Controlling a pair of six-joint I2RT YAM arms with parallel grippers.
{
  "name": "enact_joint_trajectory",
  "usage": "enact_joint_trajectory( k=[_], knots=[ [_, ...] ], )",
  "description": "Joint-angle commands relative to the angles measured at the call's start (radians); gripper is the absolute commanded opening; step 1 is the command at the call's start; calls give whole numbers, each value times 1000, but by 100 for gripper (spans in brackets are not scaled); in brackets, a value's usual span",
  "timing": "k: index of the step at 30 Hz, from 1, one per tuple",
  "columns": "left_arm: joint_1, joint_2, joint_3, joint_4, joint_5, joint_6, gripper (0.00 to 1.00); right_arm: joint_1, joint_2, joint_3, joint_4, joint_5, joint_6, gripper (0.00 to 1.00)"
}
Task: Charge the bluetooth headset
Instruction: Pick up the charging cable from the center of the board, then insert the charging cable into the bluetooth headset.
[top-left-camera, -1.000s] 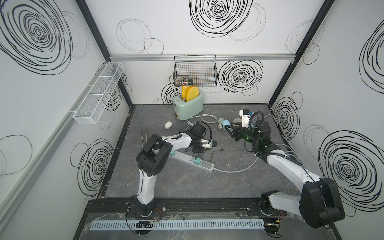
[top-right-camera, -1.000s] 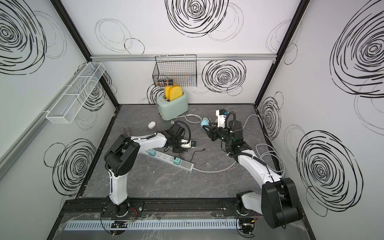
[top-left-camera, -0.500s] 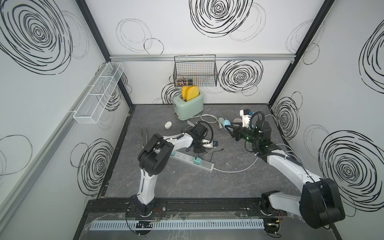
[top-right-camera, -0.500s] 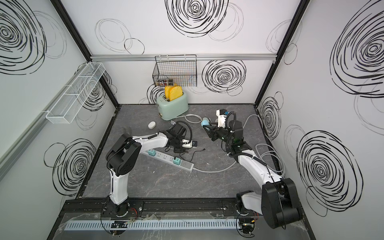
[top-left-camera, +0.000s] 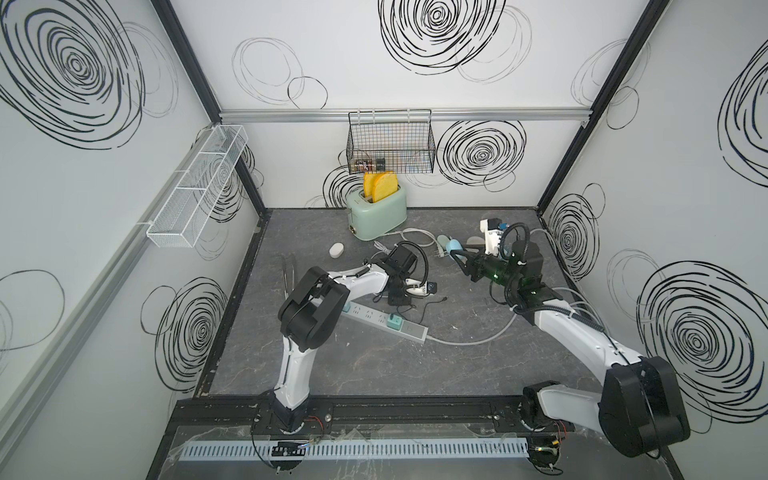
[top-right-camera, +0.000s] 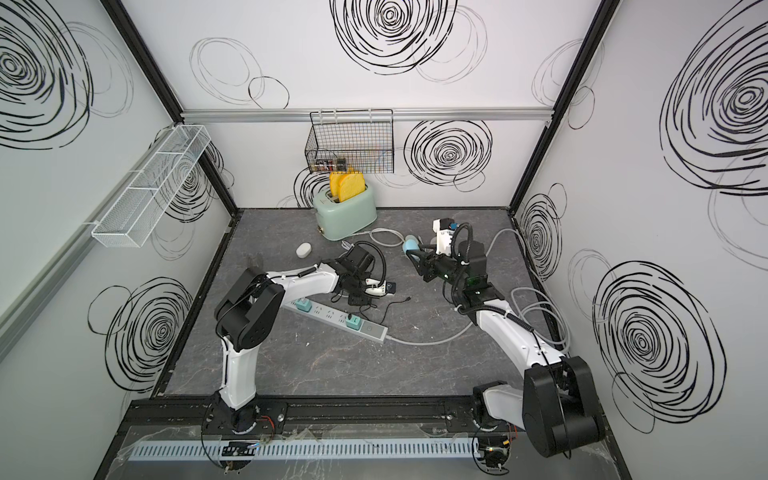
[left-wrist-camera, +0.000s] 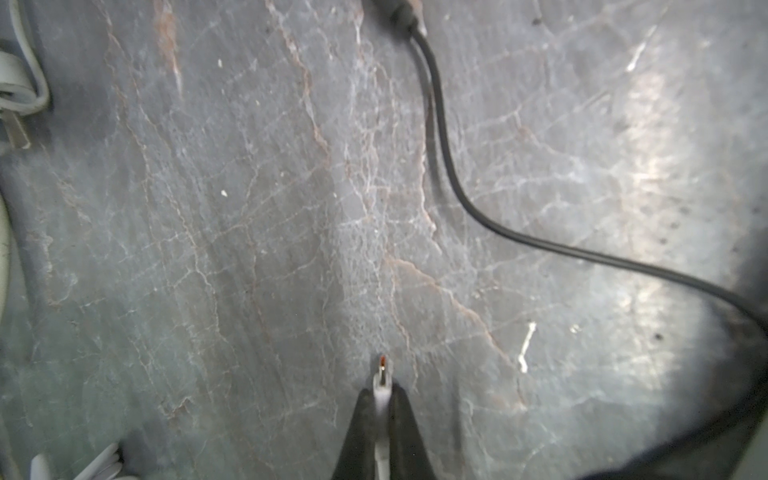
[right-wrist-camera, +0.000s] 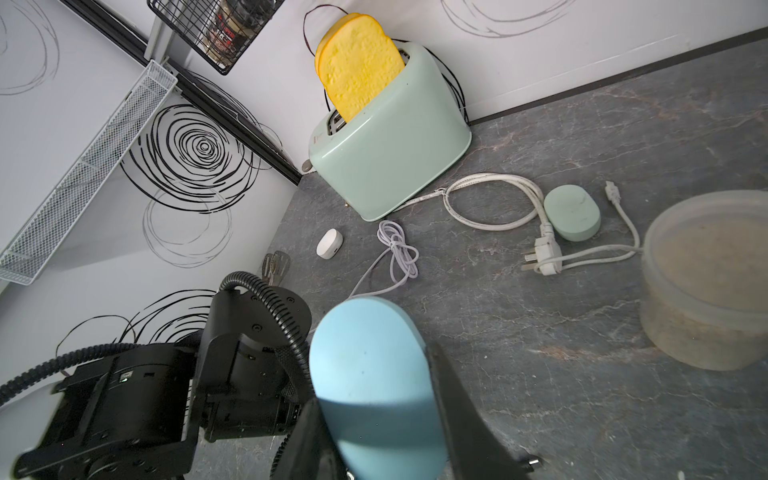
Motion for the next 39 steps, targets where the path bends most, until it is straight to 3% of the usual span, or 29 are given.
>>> enact_joint_trajectory(
  k=[1, 6, 15, 24, 33, 39],
  knots=[
    [8, 75, 10, -129, -24, -67, 0, -3, -18, -3, 37, -8, 12, 17],
    [41, 1, 60, -130, 32, -150, 0, -3, -22, 11, 44, -30, 9, 17],
    [194, -325, 39, -39, 263, -384, 0, 11, -25, 28, 98, -36, -16, 17],
    [311, -597, -191, 209, 429, -756, 0, 125, 27, 78, 199, -44, -247, 18],
    [333, -629, -313, 301, 571, -826, 0, 240, 185, 165, 297, -17, -395, 18],
    [377, -562, -338, 410, 703, -985, 0, 258, 283, 179, 414, -19, -434, 19]
  ],
)
